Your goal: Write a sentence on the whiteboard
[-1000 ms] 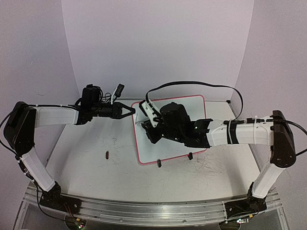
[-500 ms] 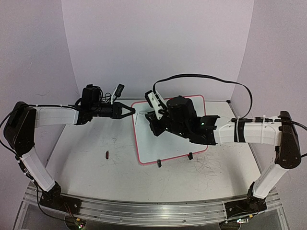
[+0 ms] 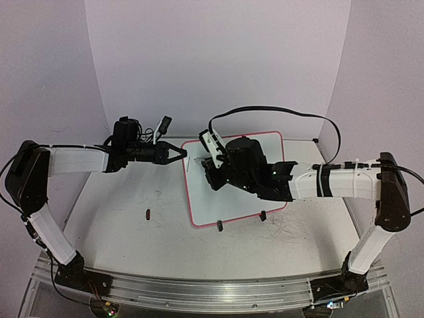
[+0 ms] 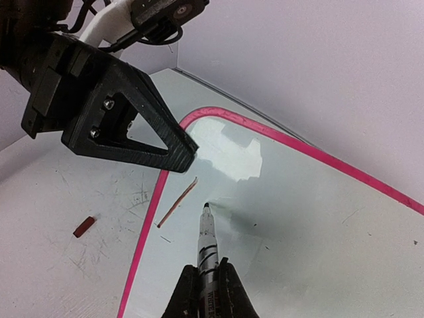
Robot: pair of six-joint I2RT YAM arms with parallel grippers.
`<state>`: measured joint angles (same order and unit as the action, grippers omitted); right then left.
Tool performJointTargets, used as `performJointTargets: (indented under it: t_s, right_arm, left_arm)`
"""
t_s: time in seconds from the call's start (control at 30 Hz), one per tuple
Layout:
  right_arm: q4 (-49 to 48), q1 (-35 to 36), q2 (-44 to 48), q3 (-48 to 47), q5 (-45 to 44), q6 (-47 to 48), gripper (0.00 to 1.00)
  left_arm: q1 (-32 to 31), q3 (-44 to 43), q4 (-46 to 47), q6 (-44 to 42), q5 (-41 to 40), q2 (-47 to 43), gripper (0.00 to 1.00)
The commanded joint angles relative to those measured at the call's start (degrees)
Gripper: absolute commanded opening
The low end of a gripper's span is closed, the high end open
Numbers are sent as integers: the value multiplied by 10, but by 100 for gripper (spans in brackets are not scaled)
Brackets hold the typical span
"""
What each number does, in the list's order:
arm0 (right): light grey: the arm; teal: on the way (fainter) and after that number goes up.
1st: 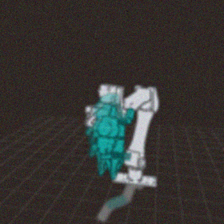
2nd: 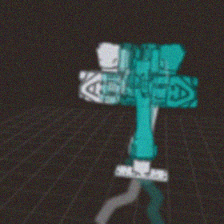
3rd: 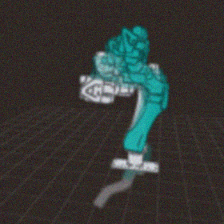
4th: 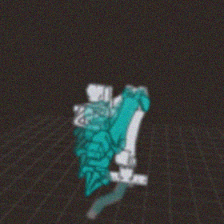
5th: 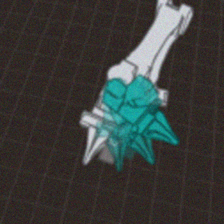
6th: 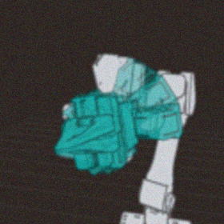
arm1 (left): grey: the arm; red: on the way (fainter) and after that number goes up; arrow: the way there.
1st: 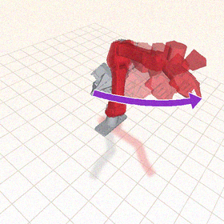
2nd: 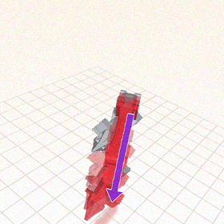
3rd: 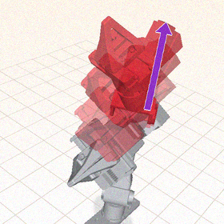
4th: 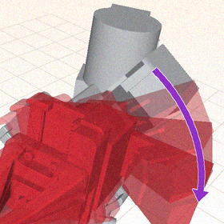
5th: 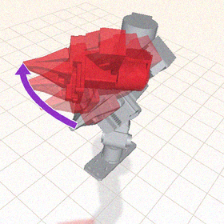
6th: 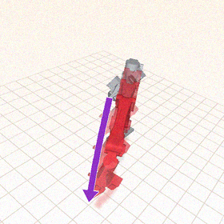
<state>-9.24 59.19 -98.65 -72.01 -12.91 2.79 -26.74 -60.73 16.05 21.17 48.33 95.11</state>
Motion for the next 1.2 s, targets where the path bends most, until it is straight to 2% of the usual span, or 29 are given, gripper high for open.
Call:
performJointTargets:
  t_s: [0.0,1.17]
  right_arm:
    - [-15,-2,-9,-26,-22,1,0]
    - [-3,6,-32,-35,25,-23,0]
  left_arm:
    - [-2,-12,10,-4,4,-12,0]
    - [-4,-12,10,-5,5,-13,0]
